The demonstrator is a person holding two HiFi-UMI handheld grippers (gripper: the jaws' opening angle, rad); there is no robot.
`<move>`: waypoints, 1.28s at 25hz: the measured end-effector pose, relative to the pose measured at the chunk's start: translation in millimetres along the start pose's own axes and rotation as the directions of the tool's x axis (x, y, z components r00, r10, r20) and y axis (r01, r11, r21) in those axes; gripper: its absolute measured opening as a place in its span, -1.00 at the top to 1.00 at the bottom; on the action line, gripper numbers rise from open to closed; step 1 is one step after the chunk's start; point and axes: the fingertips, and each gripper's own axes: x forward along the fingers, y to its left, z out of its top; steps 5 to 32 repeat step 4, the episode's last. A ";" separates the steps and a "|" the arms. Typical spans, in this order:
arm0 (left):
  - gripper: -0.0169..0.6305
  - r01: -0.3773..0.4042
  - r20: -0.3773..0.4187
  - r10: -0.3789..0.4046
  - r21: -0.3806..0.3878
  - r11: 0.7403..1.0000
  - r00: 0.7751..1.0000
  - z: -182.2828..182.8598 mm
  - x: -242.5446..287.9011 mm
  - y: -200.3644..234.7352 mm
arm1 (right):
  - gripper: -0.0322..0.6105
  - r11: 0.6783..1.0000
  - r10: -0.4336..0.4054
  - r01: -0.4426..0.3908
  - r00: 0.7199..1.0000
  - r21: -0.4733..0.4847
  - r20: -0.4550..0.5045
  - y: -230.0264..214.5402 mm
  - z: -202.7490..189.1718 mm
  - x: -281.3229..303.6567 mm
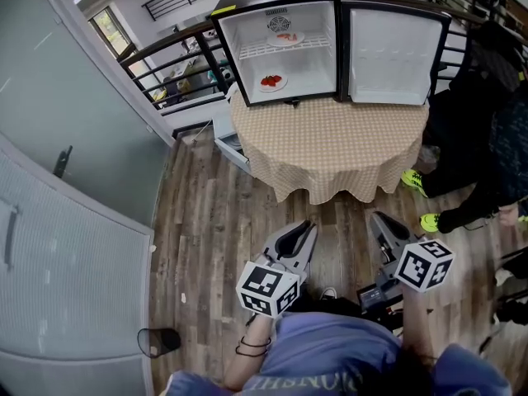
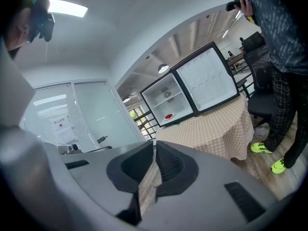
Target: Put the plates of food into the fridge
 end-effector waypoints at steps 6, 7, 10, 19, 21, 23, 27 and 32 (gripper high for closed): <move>0.82 -0.013 0.012 0.013 0.003 1.000 1.000 2.0 -2.2 9.0 | 0.80 1.000 -0.024 0.024 0.999 -0.001 0.039 -12.3 11.5 -1.7; 0.82 -0.013 0.012 0.013 0.003 1.000 1.000 2.0 -2.2 9.0 | 0.80 1.000 -0.024 0.024 0.999 -0.001 0.039 -12.3 11.5 -1.7; 0.82 -0.013 0.012 0.013 0.003 1.000 1.000 2.0 -2.2 9.0 | 0.80 1.000 -0.024 0.024 0.999 -0.001 0.039 -12.3 11.5 -1.7; 0.82 -0.013 0.012 0.013 0.003 1.000 1.000 2.0 -2.2 9.0 | 0.80 1.000 -0.024 0.024 0.999 -0.001 0.039 -12.3 11.5 -1.7; 0.82 -0.013 0.012 0.013 0.003 1.000 1.000 2.0 -2.2 9.0 | 0.80 1.000 -0.024 0.024 0.999 -0.001 0.039 -12.3 11.5 -1.7; 0.82 -0.013 0.012 0.013 0.003 1.000 1.000 2.0 -2.2 9.0 | 0.80 1.000 -0.024 0.024 0.999 -0.001 0.039 -12.3 11.5 -1.7; 0.82 -0.013 0.012 0.013 0.003 1.000 1.000 2.0 -2.2 9.0 | 0.80 1.000 -0.024 0.024 0.999 -0.001 0.039 -12.3 11.5 -1.7; 0.82 -0.013 0.012 0.013 0.003 1.000 1.000 2.0 -2.2 9.0 | 0.80 1.000 -0.024 0.024 0.999 -0.001 0.039 -12.3 11.5 -1.7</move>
